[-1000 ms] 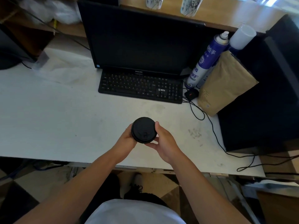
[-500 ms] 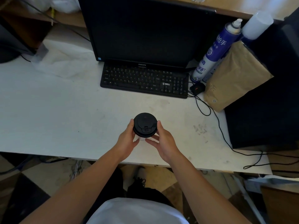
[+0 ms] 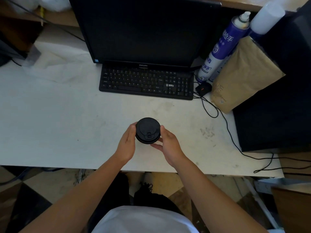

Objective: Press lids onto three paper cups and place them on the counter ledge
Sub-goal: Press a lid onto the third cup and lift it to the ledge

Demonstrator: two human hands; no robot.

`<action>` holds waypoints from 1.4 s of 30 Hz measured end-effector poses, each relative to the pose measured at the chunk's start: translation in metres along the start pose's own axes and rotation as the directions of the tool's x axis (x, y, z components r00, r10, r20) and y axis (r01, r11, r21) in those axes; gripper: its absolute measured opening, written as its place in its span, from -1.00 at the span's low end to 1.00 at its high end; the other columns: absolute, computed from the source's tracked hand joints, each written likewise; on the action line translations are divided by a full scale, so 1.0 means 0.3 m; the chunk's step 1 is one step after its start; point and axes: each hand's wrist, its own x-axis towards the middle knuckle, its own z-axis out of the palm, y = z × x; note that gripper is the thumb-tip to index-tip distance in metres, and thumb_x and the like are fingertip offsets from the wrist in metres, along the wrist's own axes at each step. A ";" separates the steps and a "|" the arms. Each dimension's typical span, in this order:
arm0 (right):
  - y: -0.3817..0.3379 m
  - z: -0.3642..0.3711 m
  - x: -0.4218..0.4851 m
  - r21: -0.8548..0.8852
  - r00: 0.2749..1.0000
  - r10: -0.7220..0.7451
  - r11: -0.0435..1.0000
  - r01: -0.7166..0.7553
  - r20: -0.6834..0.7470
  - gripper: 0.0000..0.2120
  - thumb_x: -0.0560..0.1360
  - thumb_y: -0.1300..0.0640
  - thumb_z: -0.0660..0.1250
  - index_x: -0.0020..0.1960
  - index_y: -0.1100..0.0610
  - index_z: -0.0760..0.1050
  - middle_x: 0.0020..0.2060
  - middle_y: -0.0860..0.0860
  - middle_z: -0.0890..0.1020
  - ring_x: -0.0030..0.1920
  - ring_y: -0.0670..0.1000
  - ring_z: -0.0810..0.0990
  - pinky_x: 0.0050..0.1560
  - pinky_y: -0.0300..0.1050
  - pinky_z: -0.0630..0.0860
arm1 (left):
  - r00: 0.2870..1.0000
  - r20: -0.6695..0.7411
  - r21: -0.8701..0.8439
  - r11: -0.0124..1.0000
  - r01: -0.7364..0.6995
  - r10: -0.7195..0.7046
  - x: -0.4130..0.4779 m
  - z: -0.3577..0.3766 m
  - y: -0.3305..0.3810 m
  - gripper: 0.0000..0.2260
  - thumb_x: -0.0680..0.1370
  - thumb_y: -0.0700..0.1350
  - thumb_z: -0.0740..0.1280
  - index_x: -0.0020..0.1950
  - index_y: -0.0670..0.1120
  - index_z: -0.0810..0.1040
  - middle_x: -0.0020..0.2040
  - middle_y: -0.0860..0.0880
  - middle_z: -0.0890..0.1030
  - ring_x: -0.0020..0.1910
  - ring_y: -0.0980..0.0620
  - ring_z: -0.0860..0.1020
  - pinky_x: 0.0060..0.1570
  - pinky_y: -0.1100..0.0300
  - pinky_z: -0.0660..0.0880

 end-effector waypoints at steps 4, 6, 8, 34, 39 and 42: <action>0.010 0.012 0.000 -0.033 0.998 -0.047 0.998 0.046 -0.032 -0.57 0.73 -0.07 0.00 0.37 0.07 0.51 0.30 0.07 0.58 0.32 0.04 0.53 0.17 0.03 0.65 | 0.998 -0.008 0.051 0.996 -0.067 0.067 0.001 0.002 -0.014 -0.52 0.64 0.27 -0.06 0.36 0.11 0.47 0.28 0.13 0.58 0.33 0.14 0.51 0.41 -0.08 0.42; 0.015 0.018 -0.002 0.004 0.998 -0.043 0.999 0.044 -0.033 -0.59 0.73 -0.07 0.00 0.36 0.06 0.51 0.30 0.06 0.56 0.31 0.01 0.53 0.16 0.09 0.65 | 0.996 -0.013 0.052 0.995 -0.089 0.090 0.001 0.003 -0.016 -0.55 0.64 0.25 -0.05 0.34 0.14 0.48 0.27 0.13 0.59 0.32 0.13 0.52 0.40 -0.09 0.43; 0.012 0.019 -0.006 0.041 0.999 -0.042 0.998 0.043 -0.027 -0.61 0.73 -0.06 0.00 0.34 0.04 0.52 0.30 0.04 0.55 0.30 -0.01 0.52 0.16 0.11 0.65 | 0.994 -0.012 0.063 0.992 -0.108 0.109 0.003 0.004 -0.016 -0.55 0.66 0.23 -0.05 0.36 0.09 0.47 0.27 0.11 0.59 0.32 0.12 0.52 0.39 -0.10 0.44; -0.001 0.023 -0.034 0.178 0.987 -0.084 0.978 0.108 -0.134 -0.76 0.69 0.13 0.21 0.23 0.18 0.60 0.19 0.09 0.65 0.27 0.04 0.58 0.38 -0.04 0.51 | 0.960 -0.249 -0.051 0.991 0.121 -0.130 -0.029 0.026 0.054 -0.68 0.73 0.05 0.01 0.24 -0.07 0.47 0.19 -0.14 0.58 0.16 -0.13 0.60 0.15 -0.03 0.57; -0.004 0.033 -0.021 0.099 0.985 -0.132 0.985 0.143 -0.107 -0.75 0.70 0.09 0.20 0.19 0.10 0.65 0.13 0.03 0.69 0.20 -0.03 0.62 0.27 -0.14 0.54 | 0.963 -0.211 0.015 0.984 0.175 -0.168 -0.004 -0.007 0.049 -0.65 0.71 0.11 0.04 0.22 -0.07 0.49 0.16 -0.17 0.62 0.09 -0.11 0.63 -0.03 0.08 0.61; -0.008 0.042 -0.004 0.048 0.984 -0.141 0.988 0.147 -0.111 -0.76 0.70 0.04 0.20 0.11 0.02 0.65 0.09 -0.01 0.70 0.18 -0.03 0.61 0.22 -0.14 0.54 | 0.967 -0.192 0.034 0.983 0.180 -0.170 -0.004 -0.019 0.047 -0.67 0.71 0.12 0.06 0.22 -0.06 0.47 0.09 -0.15 0.64 -0.03 -0.04 0.66 -0.02 0.08 0.61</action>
